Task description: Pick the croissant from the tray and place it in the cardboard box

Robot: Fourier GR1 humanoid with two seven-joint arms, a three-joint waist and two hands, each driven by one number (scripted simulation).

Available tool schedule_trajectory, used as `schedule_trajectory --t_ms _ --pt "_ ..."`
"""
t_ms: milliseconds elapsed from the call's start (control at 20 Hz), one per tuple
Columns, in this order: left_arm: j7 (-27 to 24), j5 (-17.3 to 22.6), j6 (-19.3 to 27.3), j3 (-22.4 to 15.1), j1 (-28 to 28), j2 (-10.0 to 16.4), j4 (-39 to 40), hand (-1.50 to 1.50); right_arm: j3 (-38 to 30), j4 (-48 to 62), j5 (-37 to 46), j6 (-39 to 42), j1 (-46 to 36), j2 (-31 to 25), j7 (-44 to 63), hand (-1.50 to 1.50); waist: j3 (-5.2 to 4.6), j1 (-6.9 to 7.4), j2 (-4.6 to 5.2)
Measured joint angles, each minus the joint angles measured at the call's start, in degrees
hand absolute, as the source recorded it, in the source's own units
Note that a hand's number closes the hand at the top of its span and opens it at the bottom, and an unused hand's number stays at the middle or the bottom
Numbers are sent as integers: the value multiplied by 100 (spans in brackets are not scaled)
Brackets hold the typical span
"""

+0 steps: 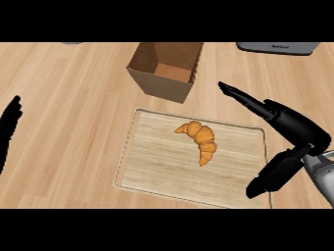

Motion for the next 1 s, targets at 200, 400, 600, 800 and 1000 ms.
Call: schedule_trajectory --t_ms 200,400,600,800,1000 --pt "186 -126 63 -100 -224 -50 62 0 455 992 62 679 -50 206 -982 -150 36 -3 122" --pt "254 -217 100 -143 -356 -84 157 0 544 2006 60 1192 -398 342 -1983 -150 44 -27 134" --pt "326 -305 150 -202 -449 -155 244 0 698 2694 649 899 -1063 313 -2575 -150 41 -43 113" --pt "397 -394 215 -239 -550 -207 298 0 1172 3061 1557 512 -1670 102 -2981 -150 33 -48 90" --pt "356 -412 200 -195 -616 -216 474 0 1721 3566 2287 285 -2308 79 -3282 -150 20 -78 75"
